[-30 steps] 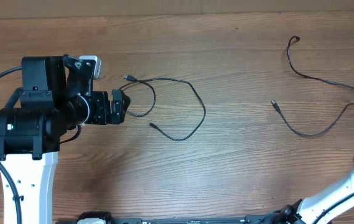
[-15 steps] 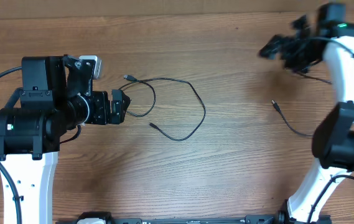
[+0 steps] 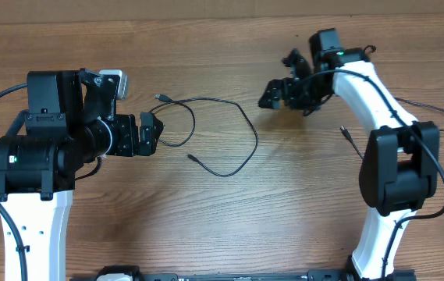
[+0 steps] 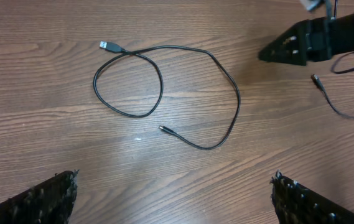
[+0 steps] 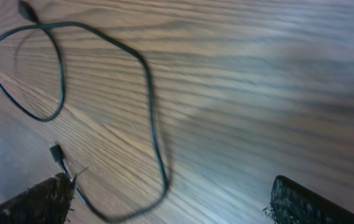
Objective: Untangle cables
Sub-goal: 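Reach the right gripper to the center cable and grasp it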
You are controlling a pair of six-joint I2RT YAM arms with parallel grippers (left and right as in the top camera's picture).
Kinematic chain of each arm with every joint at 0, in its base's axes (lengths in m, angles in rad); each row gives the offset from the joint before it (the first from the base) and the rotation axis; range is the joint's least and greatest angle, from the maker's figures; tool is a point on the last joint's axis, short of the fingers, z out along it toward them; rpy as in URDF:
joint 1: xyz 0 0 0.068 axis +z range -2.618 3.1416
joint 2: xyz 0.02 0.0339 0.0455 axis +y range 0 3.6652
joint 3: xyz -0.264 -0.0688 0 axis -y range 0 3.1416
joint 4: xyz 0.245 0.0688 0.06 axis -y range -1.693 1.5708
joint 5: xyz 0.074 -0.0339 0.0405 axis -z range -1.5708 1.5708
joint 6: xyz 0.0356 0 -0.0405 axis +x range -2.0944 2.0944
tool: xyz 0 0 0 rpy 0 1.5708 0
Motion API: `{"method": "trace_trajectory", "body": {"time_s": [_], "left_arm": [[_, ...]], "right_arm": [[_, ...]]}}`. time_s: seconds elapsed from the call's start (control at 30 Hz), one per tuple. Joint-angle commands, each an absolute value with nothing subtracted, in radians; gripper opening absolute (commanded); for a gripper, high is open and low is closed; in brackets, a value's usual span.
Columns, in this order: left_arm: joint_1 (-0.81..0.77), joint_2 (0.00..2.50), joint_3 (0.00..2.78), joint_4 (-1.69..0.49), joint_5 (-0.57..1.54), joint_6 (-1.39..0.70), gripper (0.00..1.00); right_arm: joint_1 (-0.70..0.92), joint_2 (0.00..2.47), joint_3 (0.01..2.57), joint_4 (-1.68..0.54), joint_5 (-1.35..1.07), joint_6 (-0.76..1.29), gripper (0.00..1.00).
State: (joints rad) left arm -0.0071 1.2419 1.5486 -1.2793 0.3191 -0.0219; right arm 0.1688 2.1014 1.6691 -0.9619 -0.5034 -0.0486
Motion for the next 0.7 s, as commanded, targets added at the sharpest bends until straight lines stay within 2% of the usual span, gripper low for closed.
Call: {"method": "trace_trajectory", "body": {"time_s": [0.0,0.37,0.67], "left_arm": [[-0.013,1.243,1.557,-1.278,0.333,-0.003,1.00],[-0.013,1.243,1.557,-1.279,0.333,-0.003,1.00],[-0.013,1.243,1.557,-1.279,0.333,-0.003,1.00]], "right_arm": [[0.214,2.090,1.633,-0.918,-0.518,-0.057,1.00],[0.262,2.100,1.622,-0.869,-0.520,-0.054,1.00],[0.265,2.169,1.622,-0.843,-0.649,-0.054,1.00]]}}
